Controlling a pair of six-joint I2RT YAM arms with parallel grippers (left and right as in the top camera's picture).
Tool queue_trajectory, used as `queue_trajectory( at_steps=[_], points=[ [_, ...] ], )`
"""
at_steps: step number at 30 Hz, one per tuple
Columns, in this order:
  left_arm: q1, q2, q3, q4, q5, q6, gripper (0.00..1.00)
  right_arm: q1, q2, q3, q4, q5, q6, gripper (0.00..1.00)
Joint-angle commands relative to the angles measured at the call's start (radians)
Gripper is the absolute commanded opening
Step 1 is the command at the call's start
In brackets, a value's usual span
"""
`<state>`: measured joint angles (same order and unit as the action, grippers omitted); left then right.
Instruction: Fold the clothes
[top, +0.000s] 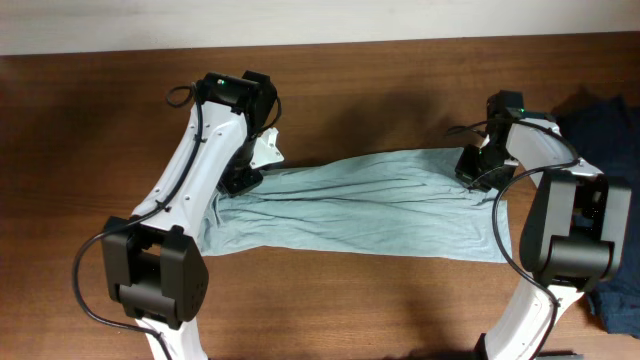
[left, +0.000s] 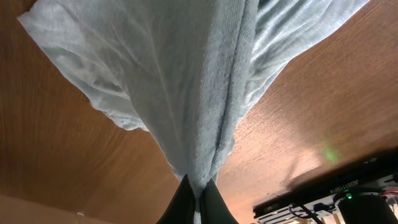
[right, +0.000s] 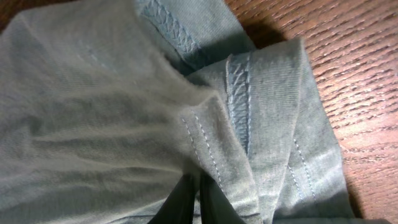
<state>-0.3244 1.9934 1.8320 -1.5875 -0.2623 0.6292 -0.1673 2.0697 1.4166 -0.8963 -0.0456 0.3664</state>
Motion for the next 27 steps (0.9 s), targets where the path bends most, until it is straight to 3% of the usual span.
queue_trajectory(
  at_steps=[1, 14, 19, 22, 24, 27],
  points=[
    [0.0, -0.029, 0.017, -0.016, 0.025, 0.016, 0.0, -0.004, 0.052, -0.02, -0.009, 0.059, 0.009, 0.1],
    [0.0, -0.029, 0.017, -0.071, 0.109, 0.015, 0.02, -0.004, 0.052, -0.02, -0.009, 0.058, 0.009, 0.1],
    [0.0, -0.029, 0.017, -0.072, 0.095, 0.014, 0.38, -0.004, 0.052, -0.02, -0.009, 0.058, 0.009, 0.1],
    [0.0, -0.029, 0.017, -0.072, 0.065, 0.011, 0.44, -0.004, 0.052, -0.02, -0.01, 0.058, 0.009, 0.1],
    [0.002, -0.029, 0.017, -0.045, -0.035, -0.061, 0.46, -0.004, 0.052, -0.02, -0.01, 0.058, 0.009, 0.1],
    [0.04, -0.029, 0.017, 0.047, -0.148, -0.178, 0.78, -0.004, 0.052, -0.02, -0.013, 0.058, 0.009, 0.1]
  ],
)
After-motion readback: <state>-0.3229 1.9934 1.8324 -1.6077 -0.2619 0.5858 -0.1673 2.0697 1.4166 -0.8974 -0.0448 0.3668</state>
